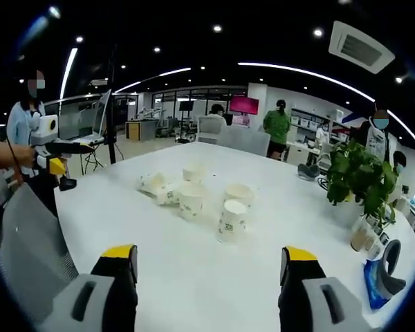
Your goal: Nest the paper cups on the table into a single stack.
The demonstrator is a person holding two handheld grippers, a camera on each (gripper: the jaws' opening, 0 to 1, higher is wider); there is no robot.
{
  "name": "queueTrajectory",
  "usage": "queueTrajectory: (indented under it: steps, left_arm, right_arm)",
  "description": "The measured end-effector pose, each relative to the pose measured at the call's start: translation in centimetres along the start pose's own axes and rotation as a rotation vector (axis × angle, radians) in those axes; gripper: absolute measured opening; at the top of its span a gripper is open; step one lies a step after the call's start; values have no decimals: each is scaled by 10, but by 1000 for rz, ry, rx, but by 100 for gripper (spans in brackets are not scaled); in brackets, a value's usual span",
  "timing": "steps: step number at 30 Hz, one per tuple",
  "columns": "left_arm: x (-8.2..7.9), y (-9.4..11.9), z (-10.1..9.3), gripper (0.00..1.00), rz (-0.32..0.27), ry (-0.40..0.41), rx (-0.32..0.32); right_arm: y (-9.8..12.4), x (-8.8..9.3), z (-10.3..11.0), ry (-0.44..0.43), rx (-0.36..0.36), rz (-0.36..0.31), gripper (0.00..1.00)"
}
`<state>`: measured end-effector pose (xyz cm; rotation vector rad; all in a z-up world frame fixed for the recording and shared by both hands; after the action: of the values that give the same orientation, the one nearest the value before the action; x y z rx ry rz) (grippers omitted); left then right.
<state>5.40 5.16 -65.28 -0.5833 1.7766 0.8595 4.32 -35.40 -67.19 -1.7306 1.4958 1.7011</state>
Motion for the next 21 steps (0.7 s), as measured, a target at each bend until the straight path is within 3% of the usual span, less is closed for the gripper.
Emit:
queueTrajectory:
  steps: [21]
  left_arm:
    - [-1,-1,-2,99,-2,-1,-2]
  right_arm:
    - [-7,-7,-2,-1,-22,-10,83]
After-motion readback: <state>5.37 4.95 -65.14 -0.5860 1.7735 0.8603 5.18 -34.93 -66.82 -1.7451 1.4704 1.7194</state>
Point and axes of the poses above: the point that each gripper's makers call its tool centre point, and the gripper's own axes: y roughly backward along the fingers, z roughly to its left, x roughly out of its underside, the point moved 9 cm from there along y, roughly backward along the fingers, and after that the axes turned 11 degrees about y, right-handed, at the moved point
